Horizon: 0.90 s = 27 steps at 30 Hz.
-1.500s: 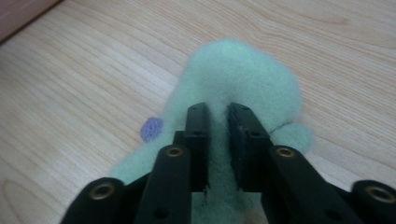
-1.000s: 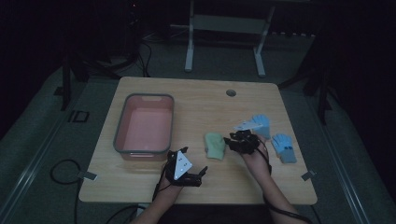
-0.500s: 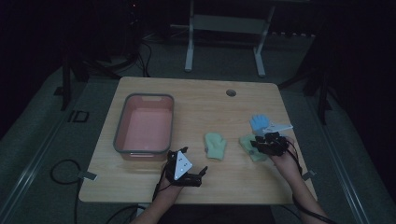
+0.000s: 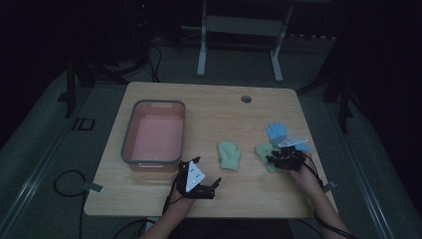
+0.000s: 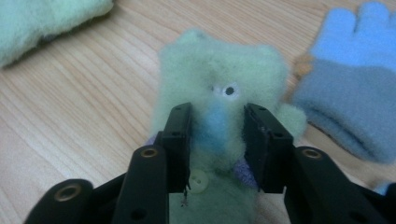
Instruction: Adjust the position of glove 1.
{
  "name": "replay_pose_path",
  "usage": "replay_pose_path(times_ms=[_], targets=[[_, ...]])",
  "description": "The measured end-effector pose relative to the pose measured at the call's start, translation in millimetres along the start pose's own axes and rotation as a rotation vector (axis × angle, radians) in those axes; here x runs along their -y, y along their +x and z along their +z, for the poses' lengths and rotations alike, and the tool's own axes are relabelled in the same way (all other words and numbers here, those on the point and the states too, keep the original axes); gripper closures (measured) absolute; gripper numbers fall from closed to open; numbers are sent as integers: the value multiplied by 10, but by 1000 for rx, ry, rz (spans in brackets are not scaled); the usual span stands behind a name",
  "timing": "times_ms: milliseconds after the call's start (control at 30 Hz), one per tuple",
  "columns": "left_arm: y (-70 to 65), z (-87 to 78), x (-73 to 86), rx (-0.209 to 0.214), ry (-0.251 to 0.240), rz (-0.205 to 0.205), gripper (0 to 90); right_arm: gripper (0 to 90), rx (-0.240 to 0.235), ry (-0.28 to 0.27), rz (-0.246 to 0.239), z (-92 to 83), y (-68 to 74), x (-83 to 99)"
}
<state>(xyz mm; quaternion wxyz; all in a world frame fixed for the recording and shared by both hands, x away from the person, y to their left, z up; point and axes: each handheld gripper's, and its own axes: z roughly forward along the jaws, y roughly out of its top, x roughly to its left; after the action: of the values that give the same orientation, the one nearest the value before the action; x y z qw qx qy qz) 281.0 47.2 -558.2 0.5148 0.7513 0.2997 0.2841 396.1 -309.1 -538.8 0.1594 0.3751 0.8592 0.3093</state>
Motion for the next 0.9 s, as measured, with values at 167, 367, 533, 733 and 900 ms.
replay_pose_path(times_ms=[167,367,533,733,900], targets=[[-9,2,-2,-3,3,8,16,824,15,21,-11,11,67,-45],[-10,1,-2,-4,3,8,15,853,69,-9,75,-107,200,-126],[-7,2,-2,-2,4,6,15,856,130,-77,172,-356,425,-349],[-3,0,0,-3,-1,-1,15,856,230,-125,255,-502,616,-542],[0,-3,1,-3,-2,-3,15,859,294,-104,314,-426,685,-542]])
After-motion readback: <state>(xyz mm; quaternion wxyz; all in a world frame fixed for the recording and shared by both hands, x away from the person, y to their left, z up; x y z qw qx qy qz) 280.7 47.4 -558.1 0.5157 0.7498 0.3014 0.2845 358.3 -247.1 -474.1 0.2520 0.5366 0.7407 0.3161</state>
